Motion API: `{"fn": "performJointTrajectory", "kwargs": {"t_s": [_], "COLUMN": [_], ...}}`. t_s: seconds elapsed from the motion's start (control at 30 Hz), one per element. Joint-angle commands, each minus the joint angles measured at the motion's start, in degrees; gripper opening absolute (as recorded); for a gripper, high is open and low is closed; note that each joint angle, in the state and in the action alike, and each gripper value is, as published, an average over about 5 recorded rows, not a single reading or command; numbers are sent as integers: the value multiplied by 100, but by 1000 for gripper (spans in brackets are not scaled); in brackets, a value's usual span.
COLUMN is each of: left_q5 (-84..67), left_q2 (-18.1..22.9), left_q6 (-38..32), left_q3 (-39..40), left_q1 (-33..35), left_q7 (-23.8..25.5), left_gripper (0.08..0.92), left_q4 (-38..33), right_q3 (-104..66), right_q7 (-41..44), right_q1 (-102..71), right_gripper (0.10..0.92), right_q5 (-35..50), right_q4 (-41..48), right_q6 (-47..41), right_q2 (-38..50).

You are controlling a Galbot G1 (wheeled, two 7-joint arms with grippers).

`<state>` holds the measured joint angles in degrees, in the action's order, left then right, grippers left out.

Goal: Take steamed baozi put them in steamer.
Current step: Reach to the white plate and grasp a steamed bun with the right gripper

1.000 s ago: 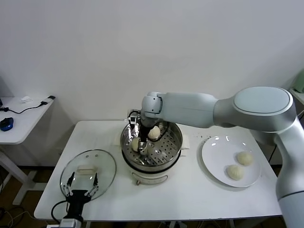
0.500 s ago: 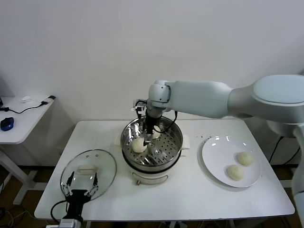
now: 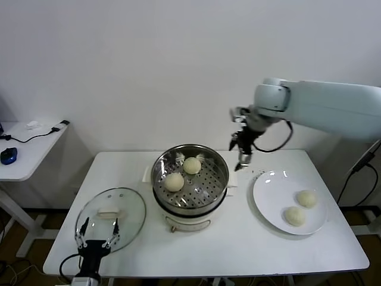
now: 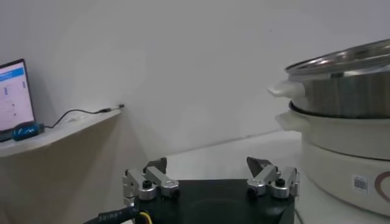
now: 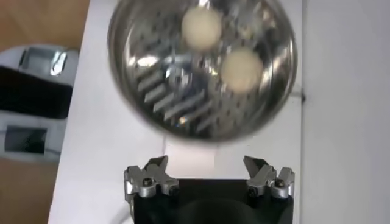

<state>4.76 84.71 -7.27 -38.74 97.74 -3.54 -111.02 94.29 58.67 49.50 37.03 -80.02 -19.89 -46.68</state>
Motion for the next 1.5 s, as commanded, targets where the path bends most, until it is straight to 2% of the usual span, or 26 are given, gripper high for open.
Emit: {"fn": "performJointTrajectory", "kwargs": {"t_s": [0.03, 0.2, 0.4, 0.77, 1.2, 1.3, 1.5], "left_q5": [11, 52, 120, 201, 227, 253, 265], "left_q2": [19, 42, 94, 150, 153, 157, 160], "left_q6": [23, 56, 107, 87, 41, 30, 24], "left_q3": [-58, -68, -56, -41, -58, -53, -58], "left_q1": [36, 64, 24, 36, 56, 50, 42], "left_q7": [-2, -3, -2, -4, -6, -8, -10], "left_gripper": [823, 823, 823, 823, 823, 823, 823], "left_q4": [1, -10, -10, 85, 178, 206, 228], "right_q3": [-1097, -2649, -3660, -3957, -4044, -4040, -4007], "right_q7": [311, 427, 446, 302, 307, 335, 398], "right_q1": [-1613, -3498, -4714, -5088, -5118, -5090, -5032], "right_gripper": [823, 823, 823, 823, 821, 791, 674], "right_q5": [-2112, -2980, -3483, -3805, -3936, -3921, -3852], "right_q4": [-366, 61, 481, 981, 1339, 1387, 1447], "right_q6": [547, 704, 863, 908, 956, 963, 961], "right_q2": [2129, 2424, 2308, 1700, 1386, 1316, 1225]}}
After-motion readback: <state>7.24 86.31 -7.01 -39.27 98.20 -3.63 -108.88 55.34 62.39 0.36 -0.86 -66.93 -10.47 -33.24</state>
